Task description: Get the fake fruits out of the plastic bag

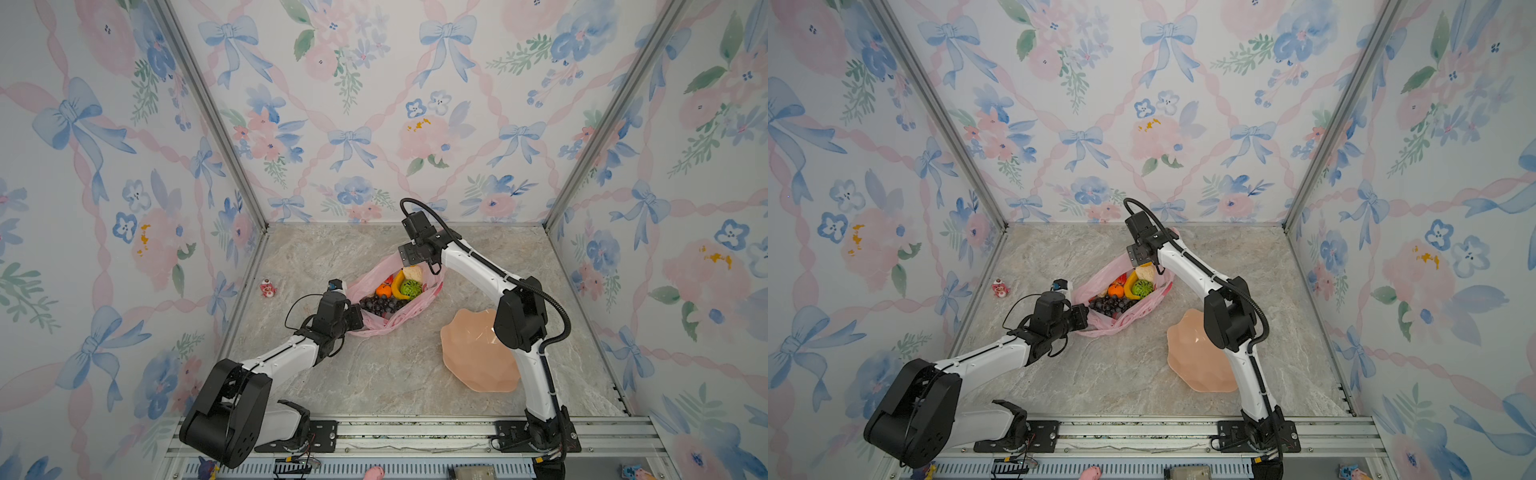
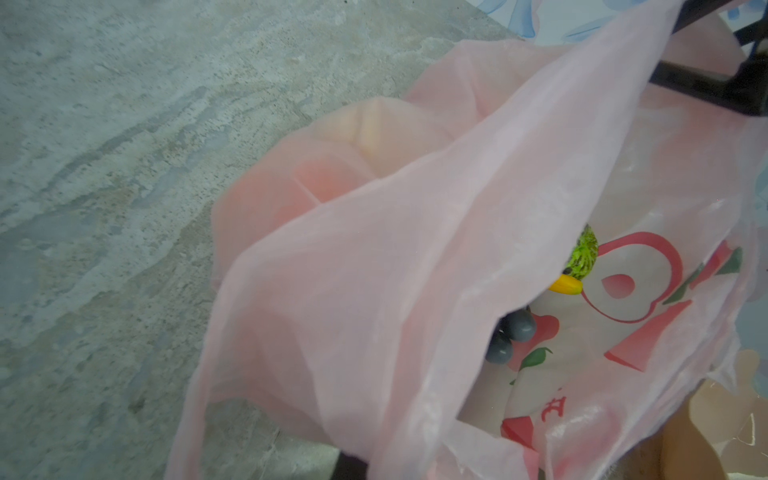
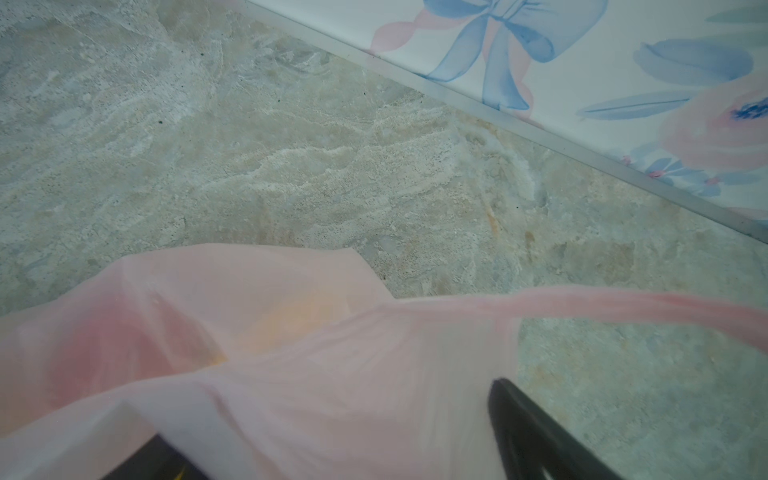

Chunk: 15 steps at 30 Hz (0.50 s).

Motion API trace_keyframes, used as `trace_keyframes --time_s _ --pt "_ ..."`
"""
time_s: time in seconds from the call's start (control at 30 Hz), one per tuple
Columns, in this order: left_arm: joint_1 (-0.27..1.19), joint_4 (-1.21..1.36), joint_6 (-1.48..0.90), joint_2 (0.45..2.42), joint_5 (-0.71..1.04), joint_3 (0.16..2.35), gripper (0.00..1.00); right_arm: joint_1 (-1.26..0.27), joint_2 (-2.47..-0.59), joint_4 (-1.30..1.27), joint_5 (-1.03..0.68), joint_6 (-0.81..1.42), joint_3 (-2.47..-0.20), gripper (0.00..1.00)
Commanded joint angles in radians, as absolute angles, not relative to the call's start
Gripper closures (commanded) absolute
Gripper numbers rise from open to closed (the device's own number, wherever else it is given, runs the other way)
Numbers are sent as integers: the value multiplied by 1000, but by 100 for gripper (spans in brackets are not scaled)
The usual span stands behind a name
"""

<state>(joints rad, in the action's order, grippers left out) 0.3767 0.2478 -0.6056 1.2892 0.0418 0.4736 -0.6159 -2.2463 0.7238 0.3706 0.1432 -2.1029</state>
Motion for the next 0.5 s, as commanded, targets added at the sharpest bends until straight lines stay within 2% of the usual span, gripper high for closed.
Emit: trace_keyframes --time_s 0.0,0.27,0.47 --pt "366 277 -604 1278 59 456 100 -611 -2205 760 331 127 -2093 1" --pt "352 305 -617 1305 73 481 100 -637 -1950 705 173 163 -1792 18" --pt "342 342 -646 1327 94 503 100 -675 -1941 697 117 149 -1730 39"
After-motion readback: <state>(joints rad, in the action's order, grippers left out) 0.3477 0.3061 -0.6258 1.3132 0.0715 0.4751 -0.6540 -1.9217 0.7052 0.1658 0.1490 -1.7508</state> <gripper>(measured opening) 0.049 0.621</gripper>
